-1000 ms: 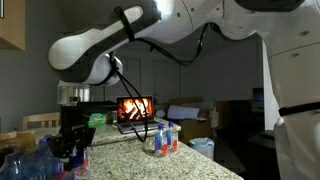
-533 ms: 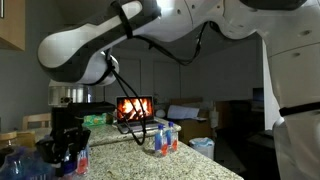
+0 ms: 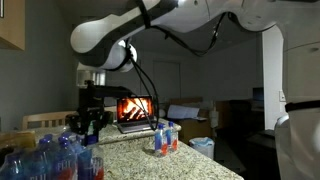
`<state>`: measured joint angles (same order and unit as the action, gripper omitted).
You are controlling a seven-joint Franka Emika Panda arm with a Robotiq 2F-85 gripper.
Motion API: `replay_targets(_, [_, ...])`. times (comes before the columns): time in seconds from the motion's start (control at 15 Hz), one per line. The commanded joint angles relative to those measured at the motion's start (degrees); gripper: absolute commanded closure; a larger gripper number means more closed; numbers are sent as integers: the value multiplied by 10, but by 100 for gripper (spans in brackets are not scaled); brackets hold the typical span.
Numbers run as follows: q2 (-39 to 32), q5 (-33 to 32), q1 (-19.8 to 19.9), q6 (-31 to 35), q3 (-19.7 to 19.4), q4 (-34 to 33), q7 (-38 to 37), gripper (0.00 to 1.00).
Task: Move three bottles to the right
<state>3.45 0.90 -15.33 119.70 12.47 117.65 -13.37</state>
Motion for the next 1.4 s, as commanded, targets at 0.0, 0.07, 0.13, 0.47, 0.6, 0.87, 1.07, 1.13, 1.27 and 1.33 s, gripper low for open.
replay_targets(0.0, [121, 17, 42, 2, -28, 93, -32, 85])
replay_targets(0.07, [146, 16, 55, 4, -38, 115, -36, 85])
replay_targets(0.13, [172, 12, 69, 5, -48, 135, -40, 85])
replay_targets(0.47, [181, 5, 95, -1, -58, 145, -19, 65])
replay_targets(0.6, [187, 5, 94, -1, -54, 152, -23, 65])
replay_targets(0.87, [179, -6, 106, 1, -60, 141, -19, 85])
replay_targets(1.07, [171, -7, 115, 2, -65, 131, -12, 85])
replay_targets(1.13, [172, -9, 119, 7, -66, 131, -16, 85])
replay_targets(1.27, [176, 0, 123, 1, -73, 128, -14, 85])
replay_targets(1.33, [183, -1, 128, 2, -76, 133, -17, 85])
